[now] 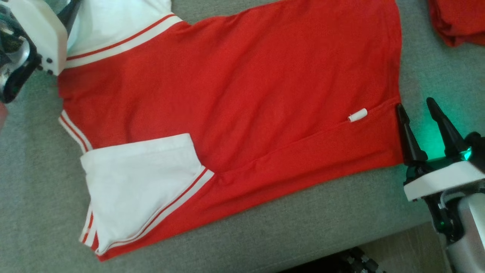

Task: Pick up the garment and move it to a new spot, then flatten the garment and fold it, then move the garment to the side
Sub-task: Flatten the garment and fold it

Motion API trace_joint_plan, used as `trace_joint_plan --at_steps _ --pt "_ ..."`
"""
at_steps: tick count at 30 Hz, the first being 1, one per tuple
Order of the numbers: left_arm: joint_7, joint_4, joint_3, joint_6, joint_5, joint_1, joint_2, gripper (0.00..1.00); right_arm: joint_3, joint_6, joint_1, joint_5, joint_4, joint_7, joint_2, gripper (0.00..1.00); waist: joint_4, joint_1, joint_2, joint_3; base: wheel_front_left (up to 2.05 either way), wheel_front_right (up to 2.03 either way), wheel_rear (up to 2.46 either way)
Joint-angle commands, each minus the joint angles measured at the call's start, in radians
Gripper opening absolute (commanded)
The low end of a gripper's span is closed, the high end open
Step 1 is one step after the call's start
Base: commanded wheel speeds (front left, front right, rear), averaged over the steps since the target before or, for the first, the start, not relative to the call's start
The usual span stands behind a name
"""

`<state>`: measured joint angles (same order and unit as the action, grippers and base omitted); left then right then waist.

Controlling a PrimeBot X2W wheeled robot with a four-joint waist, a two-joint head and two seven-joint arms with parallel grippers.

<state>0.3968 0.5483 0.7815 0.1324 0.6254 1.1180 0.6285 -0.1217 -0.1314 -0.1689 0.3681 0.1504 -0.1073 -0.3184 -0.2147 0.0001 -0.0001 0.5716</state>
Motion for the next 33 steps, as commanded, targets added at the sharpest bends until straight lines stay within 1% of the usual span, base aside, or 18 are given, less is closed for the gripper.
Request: trace_joint_plan --at_steps 1,10,14,15,16,17,18,22,25,29,33 --pt "-0.006 -0.014 -0.024 -0.002 0.012 0.063 0.057 1.0 -0.016 0.001 -0.002 -0.005 -0.015 -0.017 -0.015 1.0 -0.009 -0.0001 0.0001 0.009 0.0 0.0 0.0" --pt "0.0 0.024 0.068 -0.002 0.077 0.131 0.083 1.0 -0.045 0.001 -0.036 0.001 0.03 -0.044 -0.004 1.0 -0.039 -0.0001 0.0001 0.026 0.0 0.0 0.0" --pt "0.019 0.026 0.11 -0.002 0.111 0.148 0.096 1.0 -0.054 0.001 -0.045 0.005 0.049 -0.054 0.001 1.0 -0.057 -0.0001 0.0001 0.029 0.0 0.0 0.0" --pt "0.024 0.026 0.121 -0.002 0.118 0.152 0.1 0.89 -0.056 0.001 -0.047 0.005 0.053 -0.057 0.001 1.0 -0.06 -0.0001 0.0001 0.03 0.0 0.0 0.0" --pt "0.026 0.025 0.13 -0.002 0.126 0.155 0.104 0.45 -0.057 0.001 -0.049 0.007 0.056 -0.059 0.001 1.0 -0.064 -0.0001 0.0001 0.03 0.0 0.0 0.0" --pt "0.03 0.025 0.139 -0.002 0.134 0.157 0.108 0.09 -0.058 0.001 -0.05 0.007 0.059 -0.061 0.001 1.0 -0.067 -0.0001 0.0001 0.031 0.0 0.0 0.0" --pt "0.032 0.024 0.148 -0.002 0.142 0.159 0.112 0.0 -0.059 0.001 -0.052 0.008 0.061 -0.062 0.001 1.0 -0.069 -0.0001 0.0001 0.031 0.0 0.0 0.0" --pt "0.003 0.032 0.176 -0.002 0.156 0.178 0.132 0.0 -0.052 0.001 -0.087 0.012 0.05 -0.062 -0.027 1.0 -0.068 -0.0001 0.0001 0.028 0.0 0.0 0.0" --pt "-0.029 0.036 0.191 -0.002 0.154 0.189 0.128 0.0 -0.055 0.001 -0.138 0.035 0.021 -0.039 -0.052 1.0 -0.056 -0.0001 0.0001 0.019 0.0 0.0 0.0" --pt "-0.074 0.043 0.203 -0.002 0.158 0.203 0.111 0.0 -0.081 0.001 -0.241 0.067 -0.007 0.034 -0.1 1.0 -0.029 -0.0001 0.0001 0.007 0.0 0.0 0.0" --pt "-0.103 0.045 0.22 -0.002 0.164 0.224 0.094 0.0 -0.143 0.001 -0.362 0.109 0.034 0.118 -0.162 1.0 0.005 -0.0001 0.0001 0.008 0.0 0.0 0.0"
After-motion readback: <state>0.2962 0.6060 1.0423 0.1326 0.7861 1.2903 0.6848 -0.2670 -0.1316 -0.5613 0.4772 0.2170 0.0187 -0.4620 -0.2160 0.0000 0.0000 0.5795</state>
